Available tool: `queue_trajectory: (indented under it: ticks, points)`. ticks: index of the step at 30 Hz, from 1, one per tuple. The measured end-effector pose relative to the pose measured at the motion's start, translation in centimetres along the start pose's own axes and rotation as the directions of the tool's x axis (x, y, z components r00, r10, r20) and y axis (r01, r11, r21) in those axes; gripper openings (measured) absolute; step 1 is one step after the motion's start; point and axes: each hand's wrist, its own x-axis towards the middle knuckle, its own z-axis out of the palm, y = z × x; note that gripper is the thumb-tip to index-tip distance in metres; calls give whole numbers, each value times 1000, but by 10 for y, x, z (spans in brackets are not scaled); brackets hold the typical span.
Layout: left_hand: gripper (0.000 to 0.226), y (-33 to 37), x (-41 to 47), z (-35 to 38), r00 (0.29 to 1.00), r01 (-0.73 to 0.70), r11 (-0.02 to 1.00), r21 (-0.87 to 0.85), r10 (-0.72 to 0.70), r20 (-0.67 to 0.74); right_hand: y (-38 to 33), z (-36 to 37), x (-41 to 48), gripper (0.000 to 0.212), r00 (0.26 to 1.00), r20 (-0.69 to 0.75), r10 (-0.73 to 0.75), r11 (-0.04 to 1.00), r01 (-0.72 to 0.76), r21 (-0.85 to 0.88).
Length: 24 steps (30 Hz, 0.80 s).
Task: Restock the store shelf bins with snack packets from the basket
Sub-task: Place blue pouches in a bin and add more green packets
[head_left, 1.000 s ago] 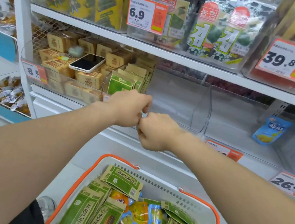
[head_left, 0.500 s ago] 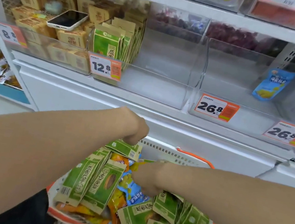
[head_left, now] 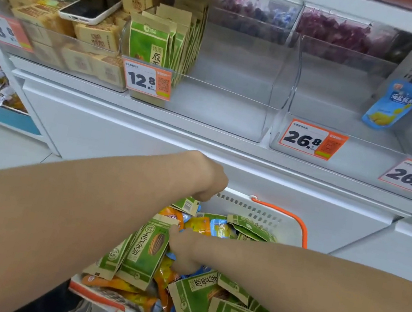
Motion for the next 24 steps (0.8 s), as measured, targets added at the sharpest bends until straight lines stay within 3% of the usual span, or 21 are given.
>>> queue_trajectory:
  ticks: [5,9,12,15,17,21,24]
  points:
    - [42,-4,-5,-5,1000,27,998,-53,-28,-6,-1,3,-5,95,994,-99,38,999,-35,29]
    - [41,-5,-7,-13,999,17,997,-81,-20,-45,1,0,-9,97,977,-185,108,984,-79,157]
    - [44,-10,-5,-19,999,48,995,-91,-48,-2,7,-4,-12,102,963,-248,103,990,-76,119]
    - [48,-17,-8,-27,993,86,996,-32,-83,87,21,-21,-22,55,939,-327,107,991,-75,107]
    - [62,-23,-13,-31,986,94,996,-7,-92,138,30,-33,-29,40,929,-358,95,978,-21,207]
    - [94,-36,-19,-45,969,93,992,-81,-72,235,50,-60,-52,33,813,-560,161,929,67,364]
    - [91,-43,-25,-60,963,127,959,-254,-58,262,65,-77,-74,47,707,-673,217,874,166,457]
